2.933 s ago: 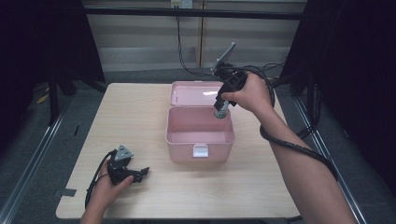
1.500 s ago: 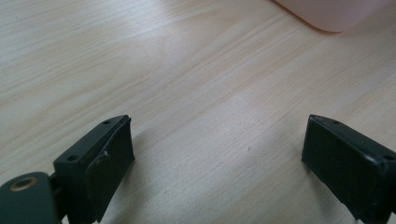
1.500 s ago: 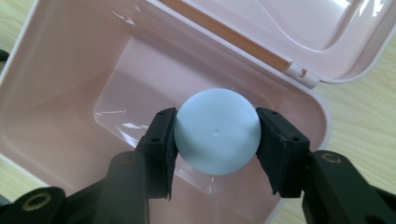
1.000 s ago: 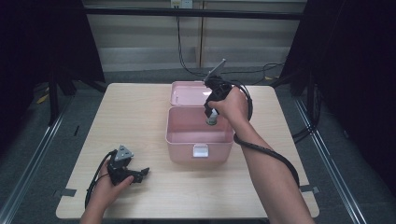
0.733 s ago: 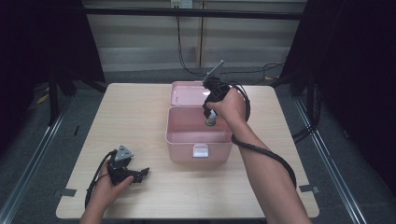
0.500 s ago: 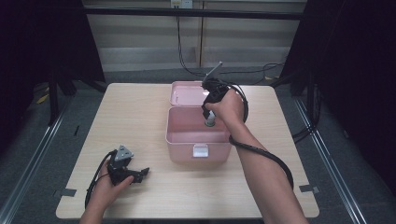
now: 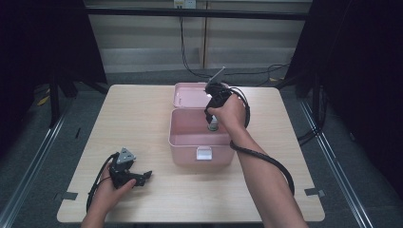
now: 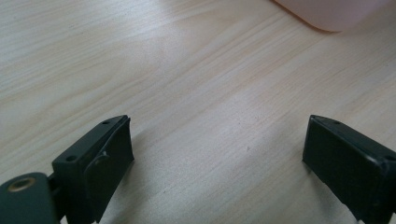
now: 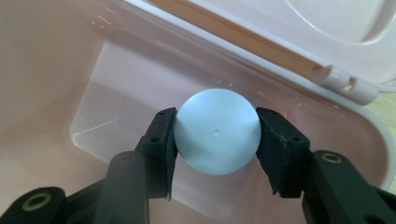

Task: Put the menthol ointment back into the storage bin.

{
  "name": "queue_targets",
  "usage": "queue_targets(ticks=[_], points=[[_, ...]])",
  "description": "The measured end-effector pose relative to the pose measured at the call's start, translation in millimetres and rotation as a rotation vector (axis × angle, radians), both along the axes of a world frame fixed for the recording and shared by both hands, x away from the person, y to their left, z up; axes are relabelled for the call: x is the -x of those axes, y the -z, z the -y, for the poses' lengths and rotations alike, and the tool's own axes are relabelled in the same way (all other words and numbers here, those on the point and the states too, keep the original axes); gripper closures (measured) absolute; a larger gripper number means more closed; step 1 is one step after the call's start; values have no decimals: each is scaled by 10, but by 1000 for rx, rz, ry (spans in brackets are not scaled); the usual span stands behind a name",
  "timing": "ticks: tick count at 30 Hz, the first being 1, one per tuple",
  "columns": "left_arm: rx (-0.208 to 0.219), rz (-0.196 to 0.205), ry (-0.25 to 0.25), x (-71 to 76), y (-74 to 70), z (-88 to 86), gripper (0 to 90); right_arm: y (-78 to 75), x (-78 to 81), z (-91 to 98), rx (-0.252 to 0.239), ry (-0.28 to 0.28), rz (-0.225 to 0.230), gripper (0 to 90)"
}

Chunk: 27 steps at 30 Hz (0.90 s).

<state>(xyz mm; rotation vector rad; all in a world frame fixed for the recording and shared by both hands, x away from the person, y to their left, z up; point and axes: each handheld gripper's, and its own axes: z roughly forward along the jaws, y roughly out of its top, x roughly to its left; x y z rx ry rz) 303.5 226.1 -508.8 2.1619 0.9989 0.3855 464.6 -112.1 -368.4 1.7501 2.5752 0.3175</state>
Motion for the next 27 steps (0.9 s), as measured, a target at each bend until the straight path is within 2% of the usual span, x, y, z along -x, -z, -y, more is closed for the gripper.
queue_targets(ticks=[27], points=[[3,1,-1,-2,-1,-5,78,302,-48,22,12,58,-14,505]])
